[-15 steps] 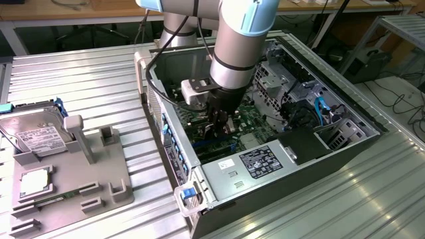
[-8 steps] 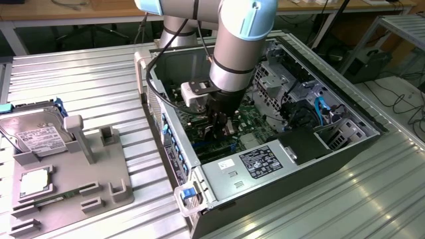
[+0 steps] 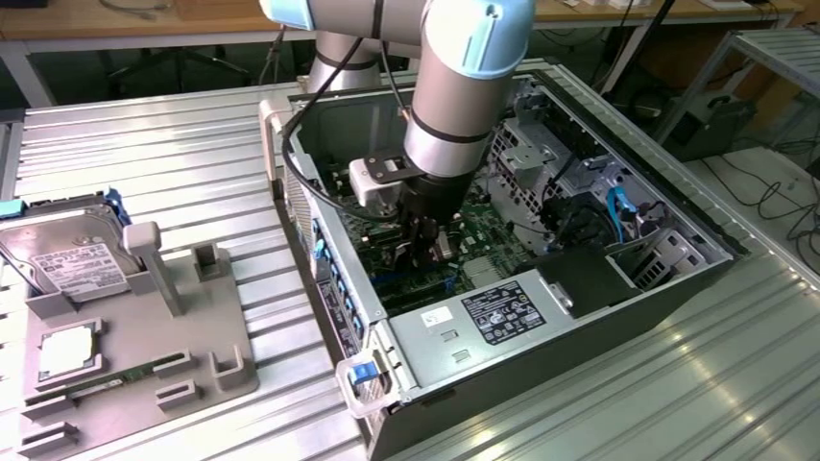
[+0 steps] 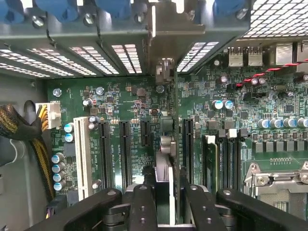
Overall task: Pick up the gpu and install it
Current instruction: 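Insert the gpu into the slot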
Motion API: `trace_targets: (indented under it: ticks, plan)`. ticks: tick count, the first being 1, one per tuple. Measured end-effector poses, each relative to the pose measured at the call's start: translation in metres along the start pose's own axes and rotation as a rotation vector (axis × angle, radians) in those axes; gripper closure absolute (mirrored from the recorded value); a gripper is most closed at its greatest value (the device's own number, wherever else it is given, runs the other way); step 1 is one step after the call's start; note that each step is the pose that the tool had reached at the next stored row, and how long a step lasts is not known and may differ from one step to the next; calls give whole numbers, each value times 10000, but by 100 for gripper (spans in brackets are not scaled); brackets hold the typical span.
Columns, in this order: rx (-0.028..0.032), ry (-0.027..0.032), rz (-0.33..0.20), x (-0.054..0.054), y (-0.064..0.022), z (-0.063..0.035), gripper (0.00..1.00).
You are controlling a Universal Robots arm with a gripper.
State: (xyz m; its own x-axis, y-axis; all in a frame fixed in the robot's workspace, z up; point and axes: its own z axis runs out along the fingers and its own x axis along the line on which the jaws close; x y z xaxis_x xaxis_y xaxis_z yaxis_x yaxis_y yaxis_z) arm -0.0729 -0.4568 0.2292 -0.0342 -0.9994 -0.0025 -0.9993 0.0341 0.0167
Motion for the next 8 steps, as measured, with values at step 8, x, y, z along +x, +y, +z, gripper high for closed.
trace_targets:
  ticks: [8]
  plan:
    - [4, -10, -8, -1, 3, 91, 72]
